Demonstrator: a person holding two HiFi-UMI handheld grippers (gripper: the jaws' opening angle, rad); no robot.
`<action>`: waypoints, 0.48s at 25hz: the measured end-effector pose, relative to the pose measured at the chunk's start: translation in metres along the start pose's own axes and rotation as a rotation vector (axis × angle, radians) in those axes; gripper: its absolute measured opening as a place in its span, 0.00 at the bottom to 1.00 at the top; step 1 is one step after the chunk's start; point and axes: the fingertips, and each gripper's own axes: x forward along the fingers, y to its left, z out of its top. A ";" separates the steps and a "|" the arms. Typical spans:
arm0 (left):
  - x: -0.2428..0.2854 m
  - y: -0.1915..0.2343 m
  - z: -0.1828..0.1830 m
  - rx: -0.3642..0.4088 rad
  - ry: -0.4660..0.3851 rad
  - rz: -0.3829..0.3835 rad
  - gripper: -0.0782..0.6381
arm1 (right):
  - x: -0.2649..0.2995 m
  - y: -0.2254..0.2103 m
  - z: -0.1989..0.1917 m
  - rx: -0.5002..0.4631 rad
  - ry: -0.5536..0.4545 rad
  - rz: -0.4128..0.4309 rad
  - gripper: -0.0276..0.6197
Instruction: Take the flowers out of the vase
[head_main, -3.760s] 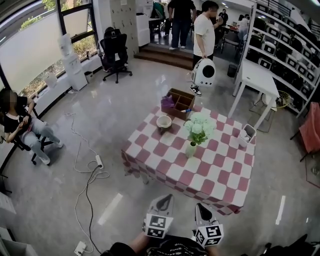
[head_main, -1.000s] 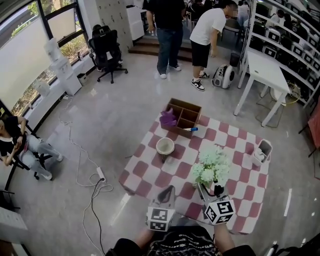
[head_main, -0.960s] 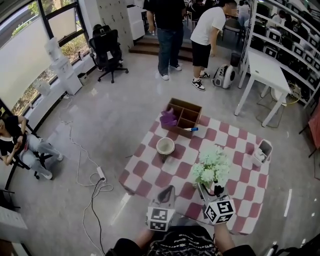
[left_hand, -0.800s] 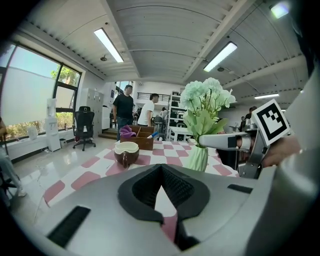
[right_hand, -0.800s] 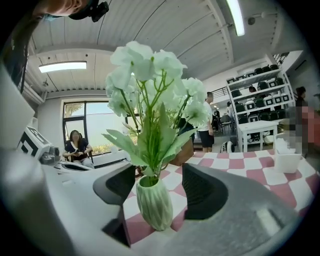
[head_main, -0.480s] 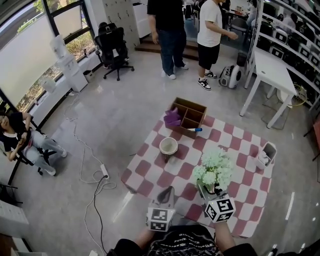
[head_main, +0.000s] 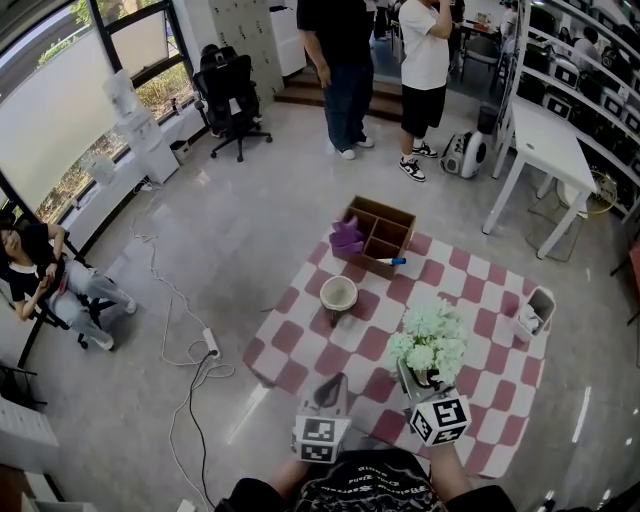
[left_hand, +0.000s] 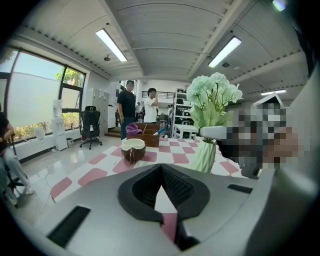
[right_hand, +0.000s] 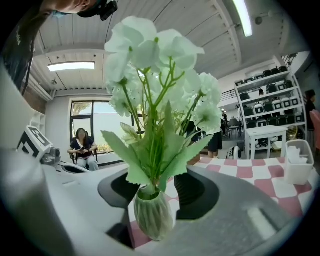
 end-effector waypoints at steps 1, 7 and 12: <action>0.000 0.000 0.000 0.000 0.001 0.000 0.12 | 0.000 0.000 0.000 -0.001 -0.001 0.001 0.35; 0.000 0.000 -0.001 -0.007 0.000 0.000 0.12 | 0.000 0.002 0.003 -0.004 -0.011 0.010 0.32; 0.000 0.001 -0.002 -0.007 0.001 -0.001 0.12 | 0.000 0.004 0.008 -0.012 -0.027 0.012 0.32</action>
